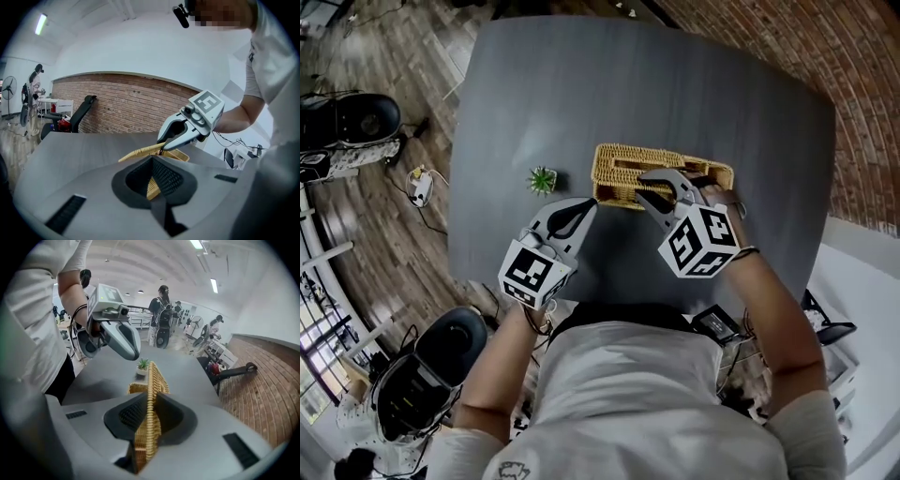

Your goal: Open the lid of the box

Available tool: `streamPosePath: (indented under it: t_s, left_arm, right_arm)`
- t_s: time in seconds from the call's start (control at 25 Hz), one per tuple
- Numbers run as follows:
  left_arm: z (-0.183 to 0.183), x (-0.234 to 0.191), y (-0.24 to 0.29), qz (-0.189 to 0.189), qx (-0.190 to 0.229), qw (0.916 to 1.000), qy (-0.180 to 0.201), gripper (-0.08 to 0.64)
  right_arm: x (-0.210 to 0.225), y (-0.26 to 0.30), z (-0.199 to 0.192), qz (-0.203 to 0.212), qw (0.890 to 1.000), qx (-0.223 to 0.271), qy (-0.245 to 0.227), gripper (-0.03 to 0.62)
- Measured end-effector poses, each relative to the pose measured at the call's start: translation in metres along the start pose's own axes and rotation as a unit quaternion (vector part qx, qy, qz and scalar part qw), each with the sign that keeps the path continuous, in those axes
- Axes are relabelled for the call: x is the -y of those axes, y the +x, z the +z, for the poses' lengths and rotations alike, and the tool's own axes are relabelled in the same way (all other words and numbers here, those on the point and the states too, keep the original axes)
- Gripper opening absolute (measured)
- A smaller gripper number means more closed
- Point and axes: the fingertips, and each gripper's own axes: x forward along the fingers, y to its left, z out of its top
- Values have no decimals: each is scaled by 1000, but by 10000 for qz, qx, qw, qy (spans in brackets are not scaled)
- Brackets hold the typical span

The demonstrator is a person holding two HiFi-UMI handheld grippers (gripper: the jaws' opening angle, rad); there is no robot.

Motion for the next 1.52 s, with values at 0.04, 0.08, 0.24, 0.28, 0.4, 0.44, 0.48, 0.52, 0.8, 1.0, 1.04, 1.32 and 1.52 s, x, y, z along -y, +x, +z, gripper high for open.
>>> streamPosePath:
  t_s: [0.04,0.08,0.24,0.28,0.4,0.44,0.48,0.52,0.8,1.0,1.04,1.32,1.52]
  left_arm:
    - [5,-2,2,10,29,10000,-3,11]
    - [9,-4,4,12,47,10000,10,11]
    - [20,-9,16,-33,36,9999,153,11]
    - [22,-10,17,-34,22,9998,214,11]
    - [26,-13,21,-24,15,9996,296,11]
    - [27,-14,22,-30,16,9995,305,11]
    - [28,-15,24,-38,11,9995,326,11]
    - [28,-16,26,-46,0,9994,355,11]
    - [33,-28,38,45,13,9986,535,11]
    - [36,-26,47,62,61,9986,516,11]
    - [34,-25,50,54,49,9986,527,11]
    - [46,-30,54,42,72,9986,515,11]
    - [52,-38,44,9,100,9985,536,11]
  right_arm:
    - [7,-3,3,-26,10000,18,-52,56]
    - [15,-5,5,-41,9999,18,-109,51]
    - [38,-8,9,-20,9995,-66,-301,44]
    - [40,-8,9,27,9995,-71,-301,44]
    - [45,-8,9,208,9992,-90,-319,44]
    - [47,-8,9,279,9991,-97,-307,44]
    - [50,-8,8,350,9990,-96,-270,46]
    - [54,-8,8,410,9989,-87,-218,46]
    - [92,-1,3,660,9978,-38,54,54]
    - [112,4,-3,865,9957,0,327,61]
    - [116,6,-6,894,9953,28,381,63]
    - [137,12,-3,997,9939,7,471,71]
    - [139,15,9,914,9947,9,468,75]
